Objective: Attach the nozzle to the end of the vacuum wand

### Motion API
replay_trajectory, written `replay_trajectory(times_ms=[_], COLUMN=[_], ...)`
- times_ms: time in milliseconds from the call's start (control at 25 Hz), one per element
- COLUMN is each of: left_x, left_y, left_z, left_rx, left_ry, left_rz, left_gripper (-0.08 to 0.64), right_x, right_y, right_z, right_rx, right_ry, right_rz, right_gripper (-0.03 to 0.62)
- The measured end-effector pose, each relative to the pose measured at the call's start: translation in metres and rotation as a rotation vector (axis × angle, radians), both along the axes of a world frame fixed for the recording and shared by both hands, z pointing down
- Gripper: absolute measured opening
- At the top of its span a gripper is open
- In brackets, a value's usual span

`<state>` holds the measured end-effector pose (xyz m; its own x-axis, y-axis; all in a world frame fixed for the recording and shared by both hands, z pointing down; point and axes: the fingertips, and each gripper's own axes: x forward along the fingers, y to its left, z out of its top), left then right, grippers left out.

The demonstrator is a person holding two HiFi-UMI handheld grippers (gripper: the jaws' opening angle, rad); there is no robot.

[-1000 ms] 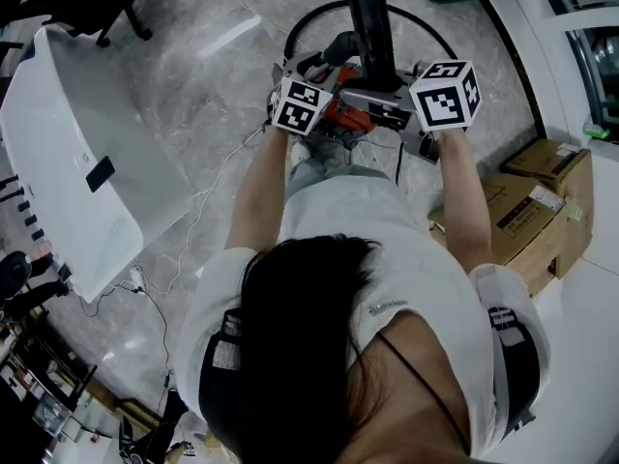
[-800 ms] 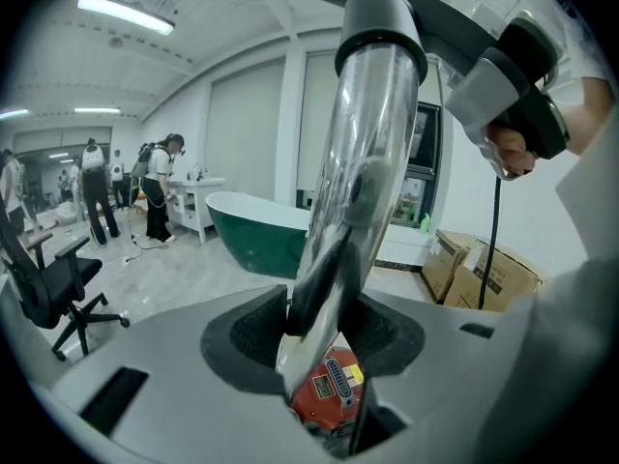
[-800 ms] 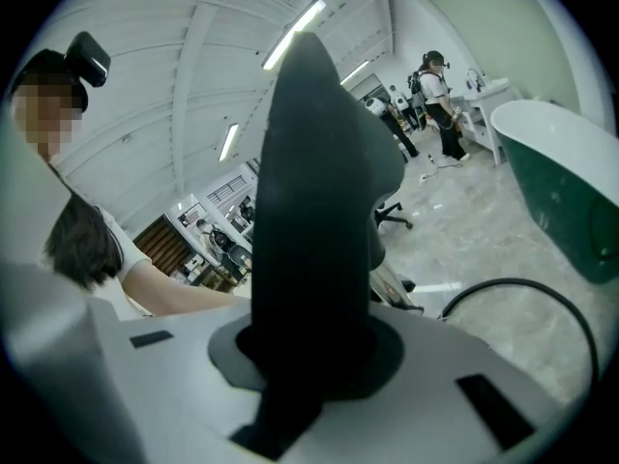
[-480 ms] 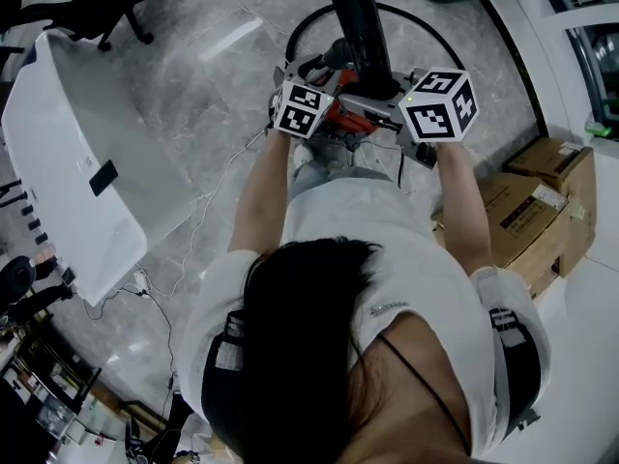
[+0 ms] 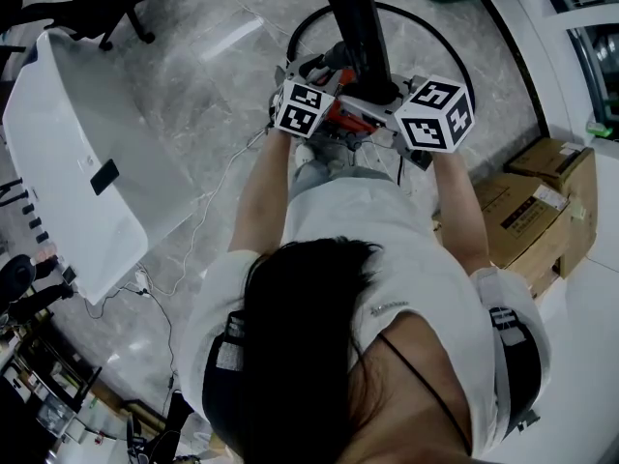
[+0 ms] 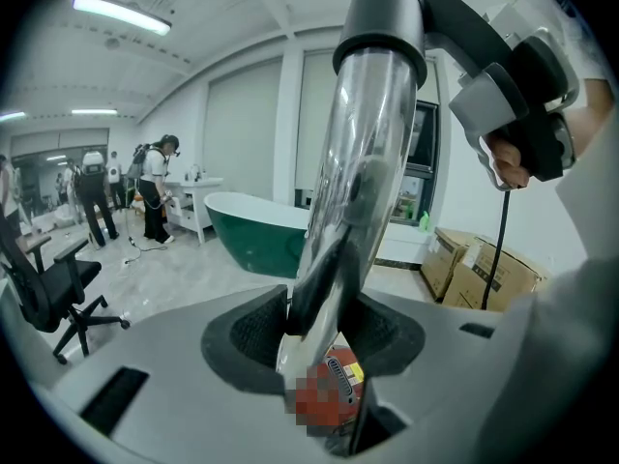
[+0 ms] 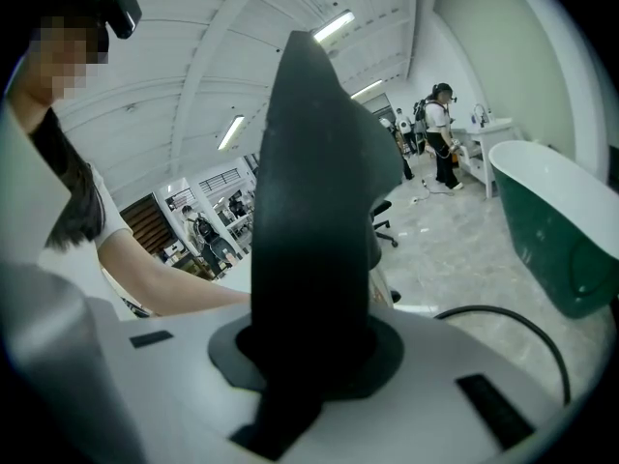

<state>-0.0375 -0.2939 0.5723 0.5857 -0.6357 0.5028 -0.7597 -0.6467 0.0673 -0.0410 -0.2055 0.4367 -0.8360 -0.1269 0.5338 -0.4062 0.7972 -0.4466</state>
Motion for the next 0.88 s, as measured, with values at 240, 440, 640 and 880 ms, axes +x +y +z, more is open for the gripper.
replay_trajectory(times_ms=[240,440,640,880], left_x=[-0.0007,-0.0014,-0.0025,-0.0008], left_y=[0.0009,-0.0001,-0.0024,0.0038], left_z=[-0.0009,-0.0010,-0.0028,-0.0014], left_rx=[-0.002,0.000,0.011,-0.013], left_ry=[-0.003,-0.007,-0.010,-0.030], left_rz=[0.006,0.004,0.012,0.025], left_gripper=[0.163,0.162,0.161,0.162], right_x=[-0.0004,-0.0017,-0.0028,0.0003], right_y=[0.0007,-0.0002,-0.0010,0.0050], right_z=[0.0005,0.0008,0.0026,0.0013], right_rx=[-0.003,0.005,-0.011,-0.030], right_ry=[-0.028,-0.050,-0.062,-0.081], right_rz=[0.001,0.017,0.014,-0.030], right_gripper=[0.072,0.072,0.072,0.072])
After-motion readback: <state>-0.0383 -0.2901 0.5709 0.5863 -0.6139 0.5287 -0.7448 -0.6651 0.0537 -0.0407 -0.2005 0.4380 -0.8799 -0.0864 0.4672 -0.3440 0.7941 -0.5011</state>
